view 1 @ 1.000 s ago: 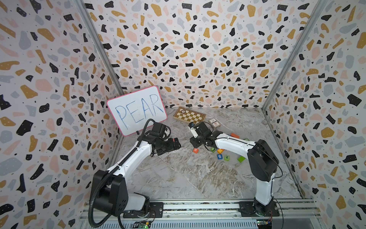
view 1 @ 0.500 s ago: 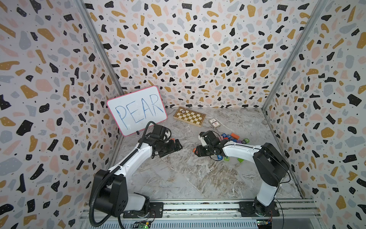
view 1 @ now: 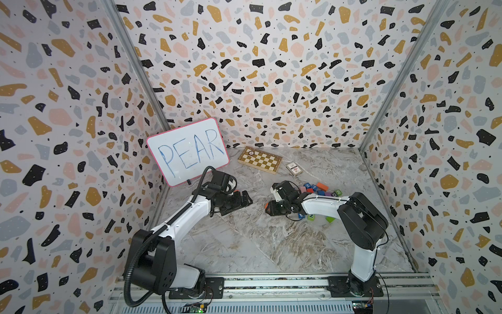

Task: Spell the uppercase word “pear” with letter blocks
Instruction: Adjust the letter block at the center of the board.

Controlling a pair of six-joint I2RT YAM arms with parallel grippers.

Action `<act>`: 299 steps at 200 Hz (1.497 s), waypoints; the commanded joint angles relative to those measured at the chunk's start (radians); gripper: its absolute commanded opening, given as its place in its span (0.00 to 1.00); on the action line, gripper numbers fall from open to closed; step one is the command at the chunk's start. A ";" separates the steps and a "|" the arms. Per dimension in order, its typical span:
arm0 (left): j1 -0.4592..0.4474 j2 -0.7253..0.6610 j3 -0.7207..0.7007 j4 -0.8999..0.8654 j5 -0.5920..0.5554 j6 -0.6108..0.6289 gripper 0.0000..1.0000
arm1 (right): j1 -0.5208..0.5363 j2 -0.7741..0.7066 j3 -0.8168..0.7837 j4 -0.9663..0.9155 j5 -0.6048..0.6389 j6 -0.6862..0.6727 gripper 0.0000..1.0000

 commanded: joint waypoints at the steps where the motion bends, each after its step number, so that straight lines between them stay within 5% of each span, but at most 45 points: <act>1: -0.006 0.011 -0.010 0.028 0.011 -0.007 0.99 | -0.007 0.024 0.023 -0.005 0.004 -0.004 0.46; 132: -0.029 0.049 -0.005 0.043 -0.002 -0.027 0.99 | -0.009 0.100 0.112 -0.002 0.024 -0.074 0.45; 223: -0.143 0.152 0.085 -0.016 -0.183 -0.085 0.92 | 0.071 -0.077 -0.137 0.186 0.280 -0.250 0.56; 262: -0.181 0.241 0.152 -0.025 -0.218 -0.092 0.90 | 0.087 -0.147 -0.273 0.250 0.319 -0.258 0.64; 299: -0.219 0.343 0.249 -0.059 -0.267 -0.092 0.86 | 0.106 -0.222 -0.375 0.326 0.325 -0.283 0.87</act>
